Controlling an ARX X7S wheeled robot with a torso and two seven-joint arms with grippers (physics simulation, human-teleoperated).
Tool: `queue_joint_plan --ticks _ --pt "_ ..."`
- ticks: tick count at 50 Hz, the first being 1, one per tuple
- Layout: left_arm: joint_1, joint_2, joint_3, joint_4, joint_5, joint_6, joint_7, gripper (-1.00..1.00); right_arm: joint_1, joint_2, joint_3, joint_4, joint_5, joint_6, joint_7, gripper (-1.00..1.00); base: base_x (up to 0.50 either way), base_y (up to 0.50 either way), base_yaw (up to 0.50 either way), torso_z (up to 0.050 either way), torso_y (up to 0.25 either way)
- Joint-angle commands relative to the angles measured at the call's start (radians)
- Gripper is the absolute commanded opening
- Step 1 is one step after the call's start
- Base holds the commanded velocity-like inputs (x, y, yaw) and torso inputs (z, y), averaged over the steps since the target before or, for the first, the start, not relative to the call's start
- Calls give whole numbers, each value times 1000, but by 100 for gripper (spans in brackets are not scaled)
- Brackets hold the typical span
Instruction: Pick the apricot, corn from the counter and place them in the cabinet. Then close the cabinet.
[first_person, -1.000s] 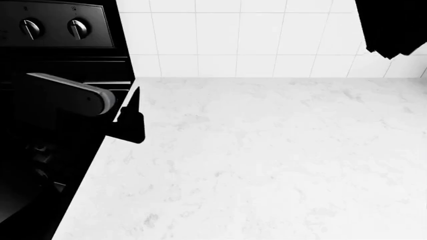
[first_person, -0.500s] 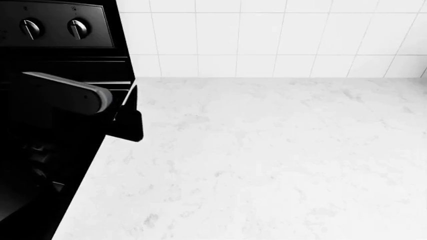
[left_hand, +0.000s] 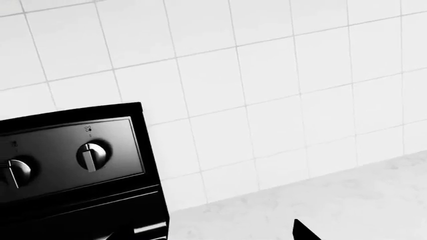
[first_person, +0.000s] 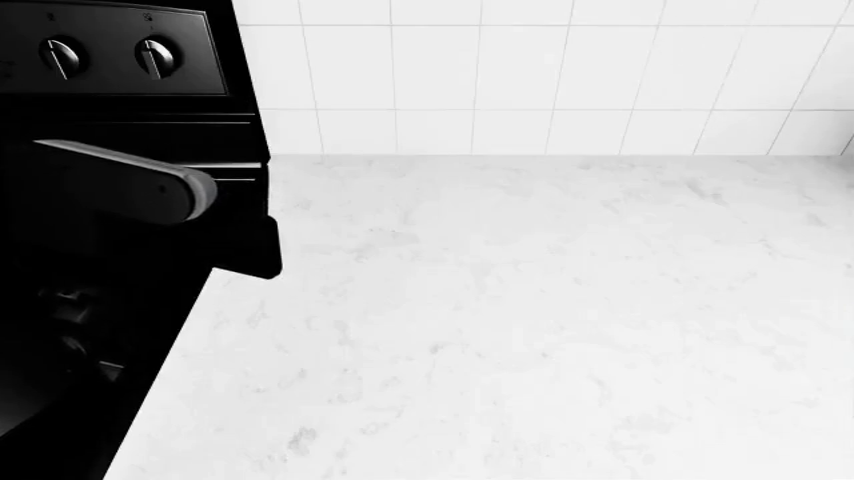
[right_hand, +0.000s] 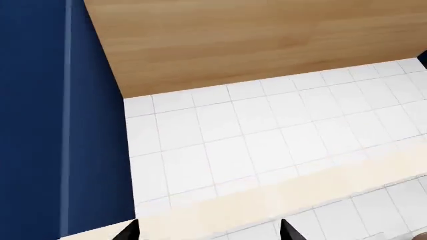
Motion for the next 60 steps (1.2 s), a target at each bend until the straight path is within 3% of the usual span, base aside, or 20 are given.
queue_joint_plan --ticks 1,17,44,60 --pt "-1 -2 -1 1 -4 2 -4 100 123 0 -58 20 -14 -41 2 100 0 0 0 0 0" --pt "1 -5 -1 3 -8 6 -9 100 309 -49 -229 117 -40 -120 -120 100 0 0 0 0 0" --pt "4 -10 -2 -1 -13 15 -12 100 460 -157 -403 241 5 -143 -303 100 0 0 0 4 4" --pt "6 -12 4 -4 -11 22 -11 100 596 -144 -672 273 -158 -149 -441 100 1 3 5 3 1"
